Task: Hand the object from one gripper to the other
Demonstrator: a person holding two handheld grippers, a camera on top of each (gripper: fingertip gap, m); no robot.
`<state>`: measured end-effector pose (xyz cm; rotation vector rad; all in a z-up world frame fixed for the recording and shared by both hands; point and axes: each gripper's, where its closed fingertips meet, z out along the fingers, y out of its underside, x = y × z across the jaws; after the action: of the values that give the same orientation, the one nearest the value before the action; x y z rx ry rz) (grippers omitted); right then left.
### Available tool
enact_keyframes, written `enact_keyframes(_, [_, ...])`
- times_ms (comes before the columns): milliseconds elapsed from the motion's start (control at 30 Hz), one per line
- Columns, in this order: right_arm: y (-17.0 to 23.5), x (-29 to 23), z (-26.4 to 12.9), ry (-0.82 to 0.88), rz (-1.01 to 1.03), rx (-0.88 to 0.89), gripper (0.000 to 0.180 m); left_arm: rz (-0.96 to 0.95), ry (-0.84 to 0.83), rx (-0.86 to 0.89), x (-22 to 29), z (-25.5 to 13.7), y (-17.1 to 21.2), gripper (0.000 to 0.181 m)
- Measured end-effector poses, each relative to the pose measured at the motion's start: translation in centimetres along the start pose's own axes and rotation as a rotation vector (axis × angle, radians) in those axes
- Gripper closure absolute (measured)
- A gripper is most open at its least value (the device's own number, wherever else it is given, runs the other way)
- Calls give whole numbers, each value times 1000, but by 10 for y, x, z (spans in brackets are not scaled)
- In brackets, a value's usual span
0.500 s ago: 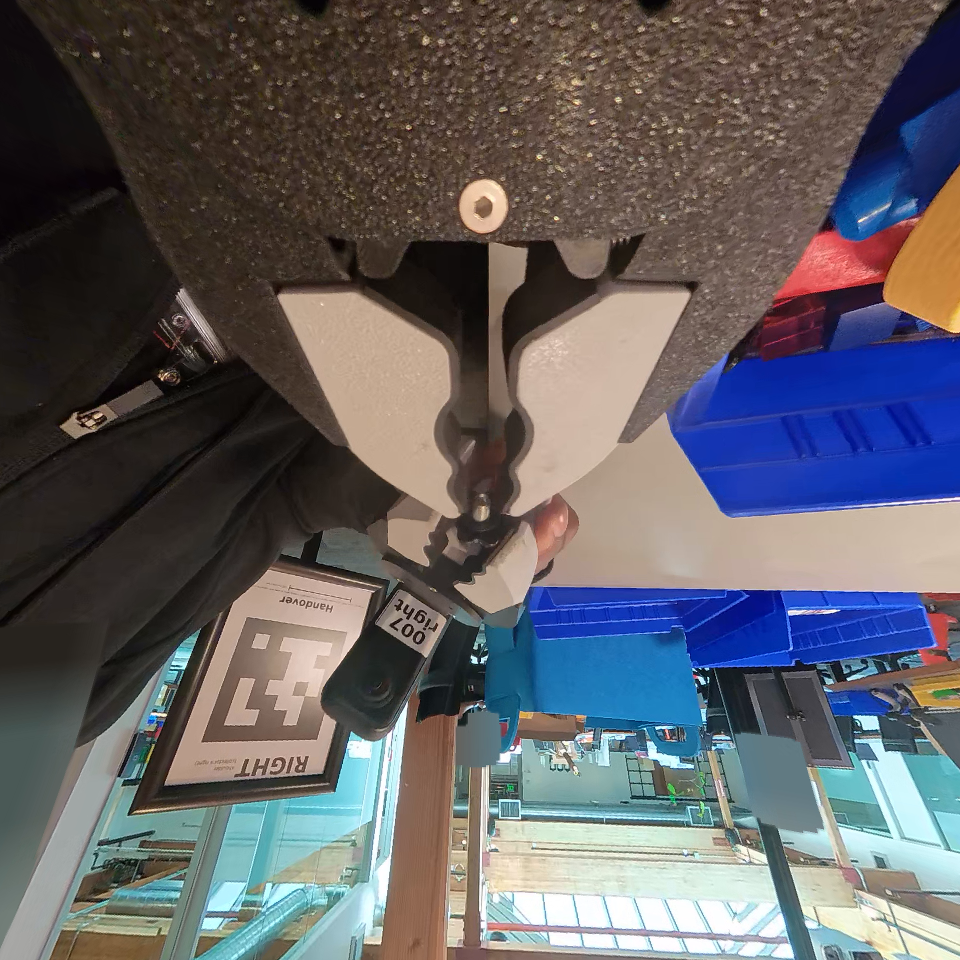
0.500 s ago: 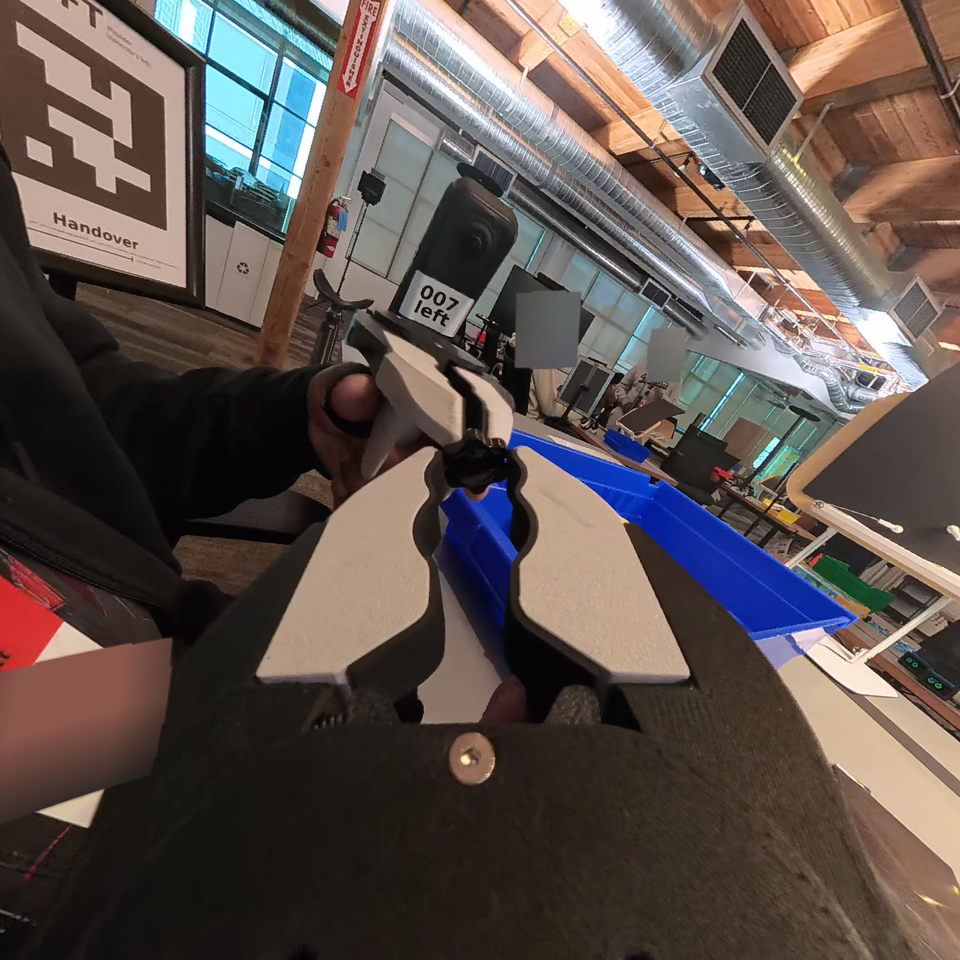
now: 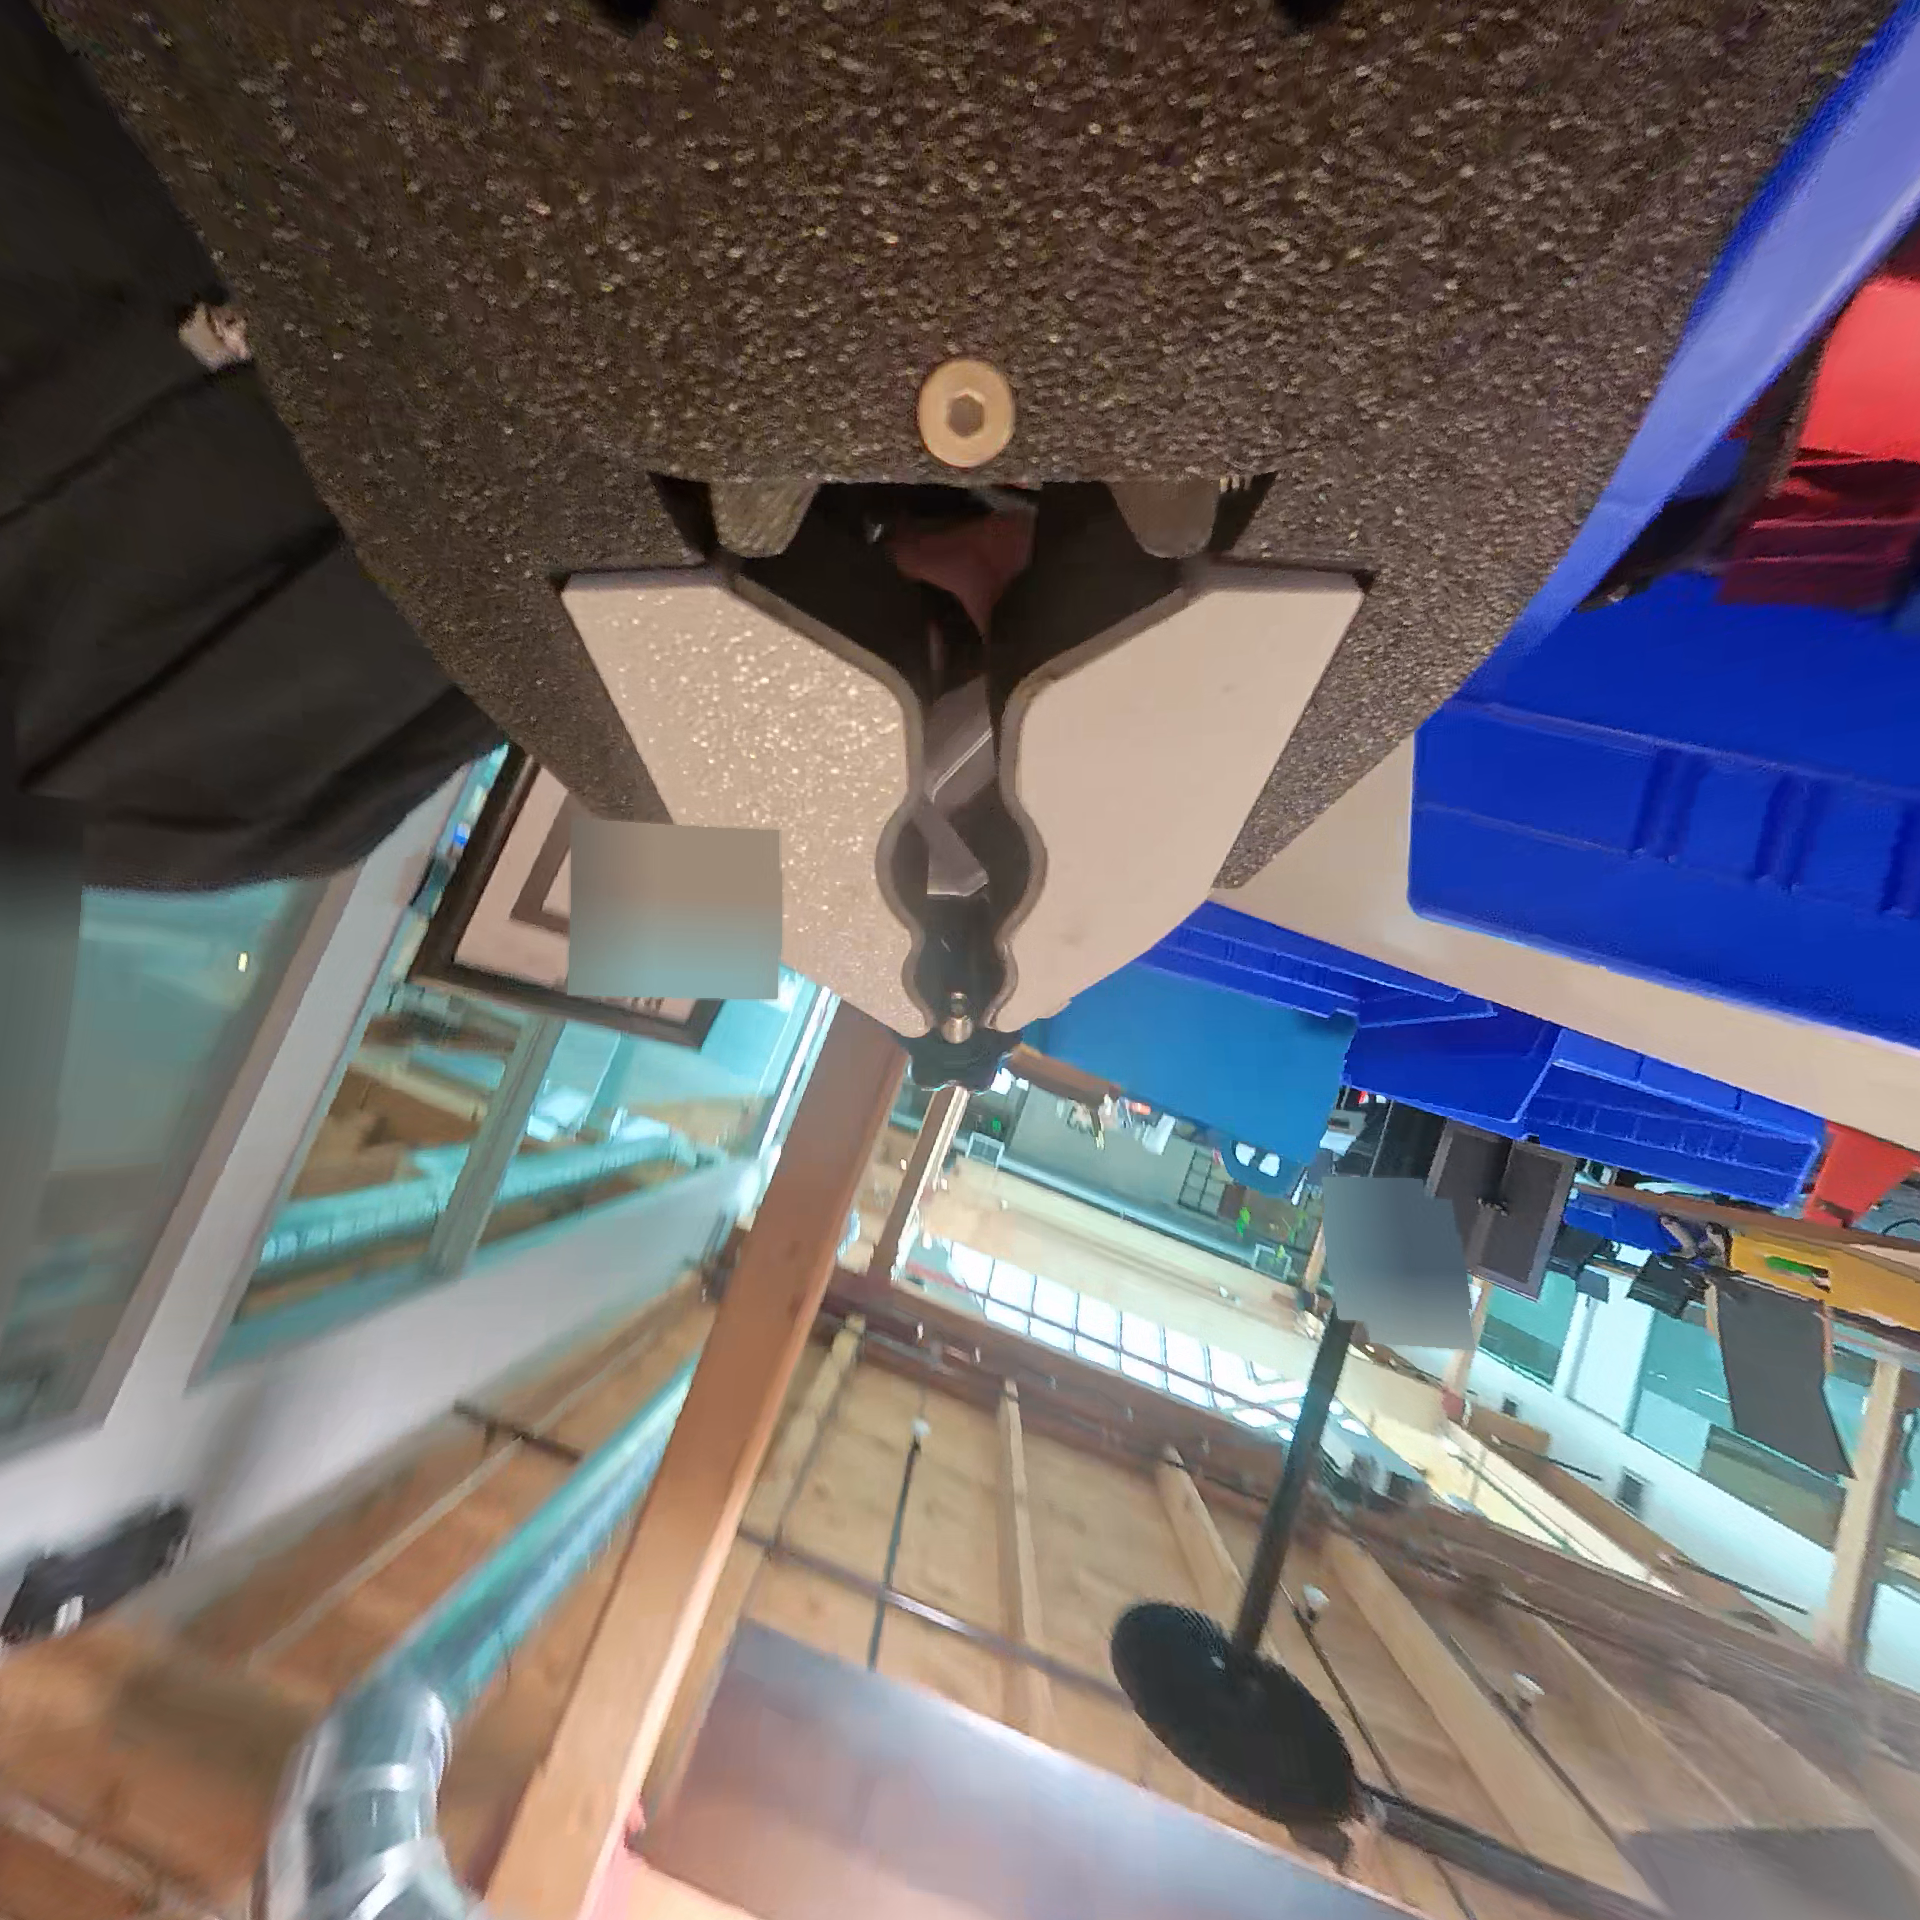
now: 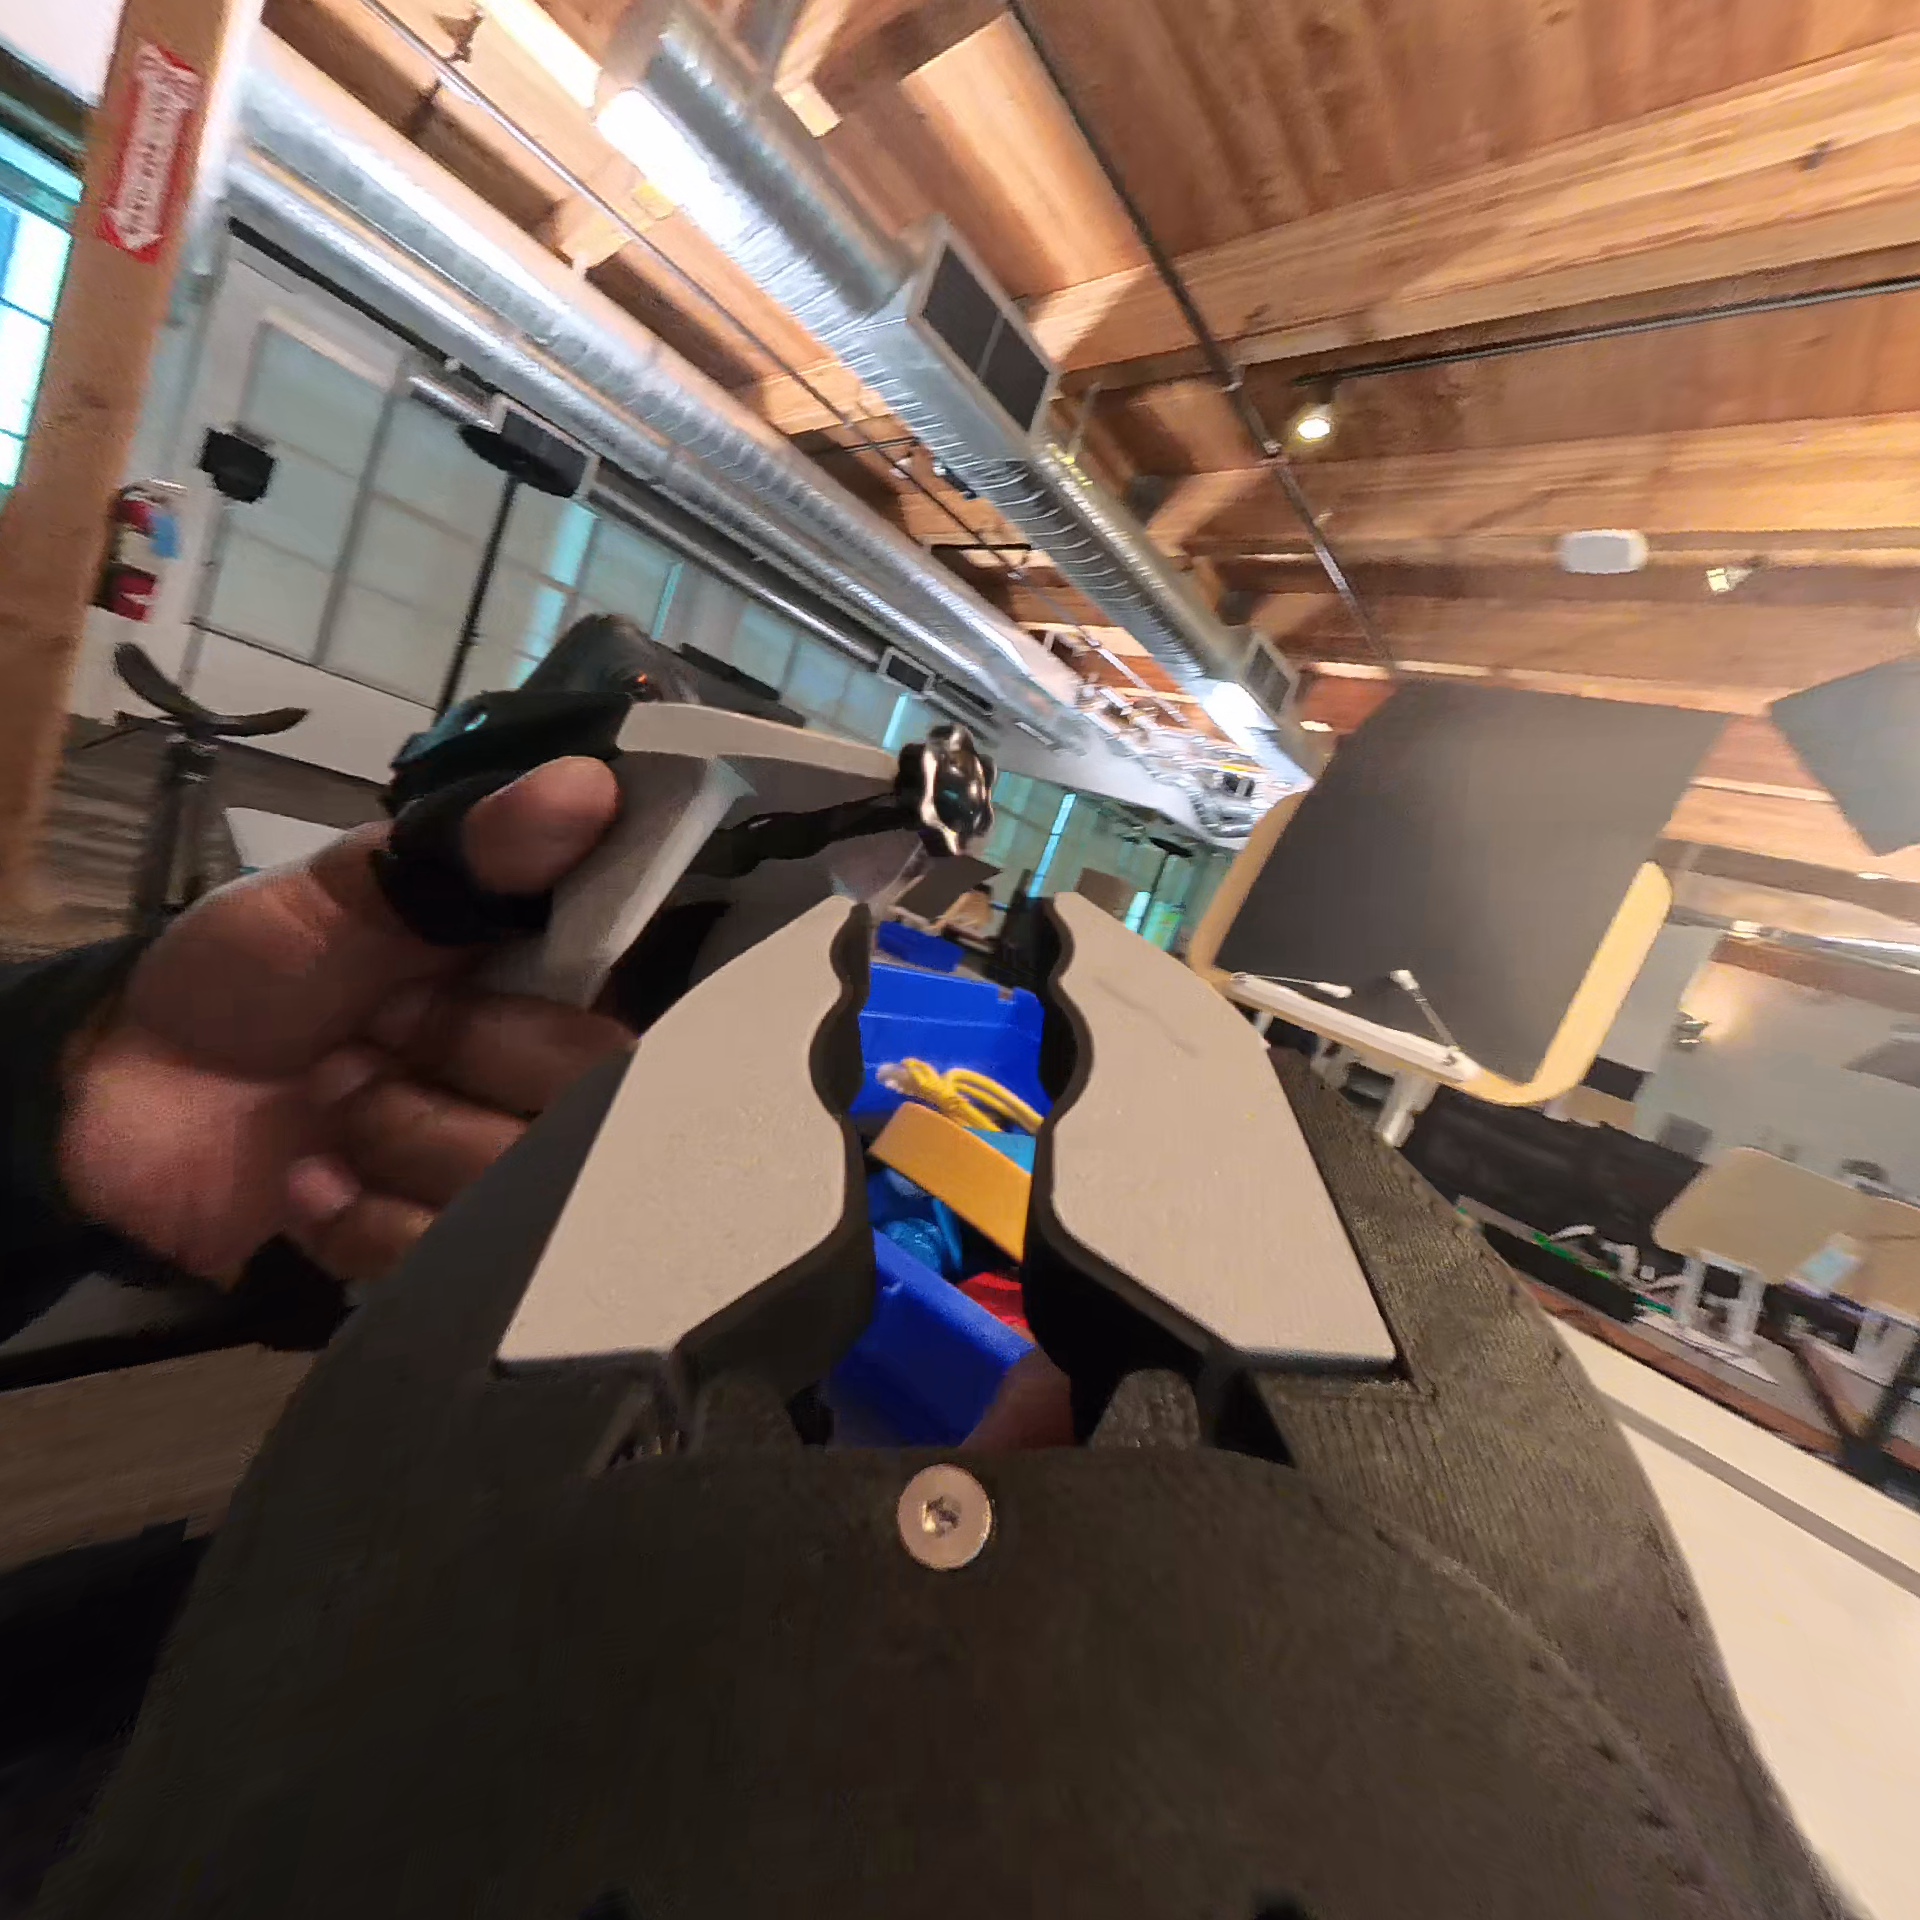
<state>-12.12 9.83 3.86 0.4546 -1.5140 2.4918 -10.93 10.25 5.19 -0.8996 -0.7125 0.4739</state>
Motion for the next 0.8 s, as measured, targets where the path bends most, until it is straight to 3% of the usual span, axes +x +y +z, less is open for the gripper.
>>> enact_keyframes(233, [7,8,1,87,-62,-41,154,-158,-93,116,-15,3,6,175])
enact_keyframes(567, [9,9,1,100,-83,-51,172,-153,-155,111,-21,4,14,175])
enact_keyframes(800, [10,10,1,75,-43,-53,174,-140,-164,94,-22,5,15,175])
